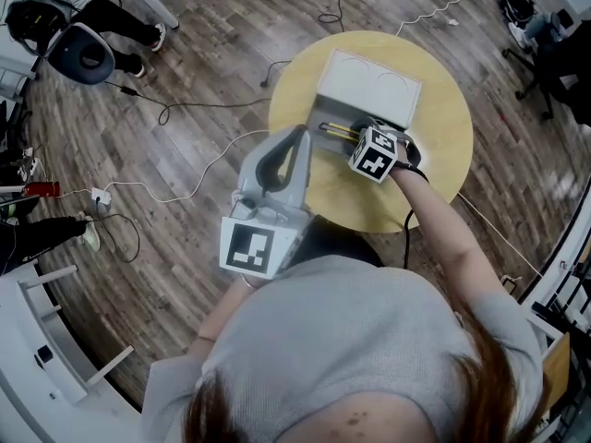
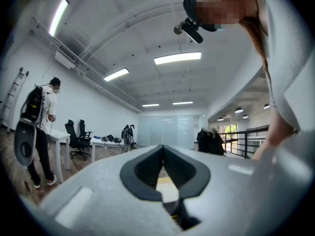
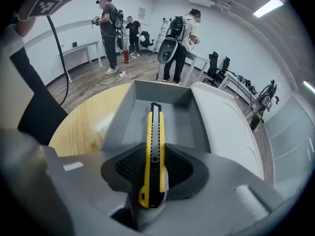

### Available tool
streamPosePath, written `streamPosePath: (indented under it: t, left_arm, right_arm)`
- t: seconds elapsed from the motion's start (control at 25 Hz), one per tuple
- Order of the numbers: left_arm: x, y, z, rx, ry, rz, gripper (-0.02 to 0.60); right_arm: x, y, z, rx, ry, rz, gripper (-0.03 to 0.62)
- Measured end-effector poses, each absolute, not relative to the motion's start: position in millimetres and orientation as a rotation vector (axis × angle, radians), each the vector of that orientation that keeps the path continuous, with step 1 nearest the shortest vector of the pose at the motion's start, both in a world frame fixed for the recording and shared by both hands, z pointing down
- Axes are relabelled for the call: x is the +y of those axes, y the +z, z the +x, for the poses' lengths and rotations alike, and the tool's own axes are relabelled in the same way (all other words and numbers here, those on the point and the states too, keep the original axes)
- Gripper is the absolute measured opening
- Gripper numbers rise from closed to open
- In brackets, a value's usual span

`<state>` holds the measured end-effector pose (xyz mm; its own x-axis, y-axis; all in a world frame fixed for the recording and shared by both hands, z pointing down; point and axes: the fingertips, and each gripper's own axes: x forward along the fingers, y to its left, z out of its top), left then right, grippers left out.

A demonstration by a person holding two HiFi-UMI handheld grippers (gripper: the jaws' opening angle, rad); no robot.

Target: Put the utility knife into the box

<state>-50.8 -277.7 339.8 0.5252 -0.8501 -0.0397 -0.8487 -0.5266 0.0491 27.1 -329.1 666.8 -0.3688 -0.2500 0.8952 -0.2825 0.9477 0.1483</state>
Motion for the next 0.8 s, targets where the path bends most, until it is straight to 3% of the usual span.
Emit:
streamPosePath:
  t: [0.8]
  left_arm:
    - [-275,340,-64,-1.536,-0.065,2.710,-0.006]
  right_arm:
    - [-331,674,29,-1.942,0.096,0.334,0.120]
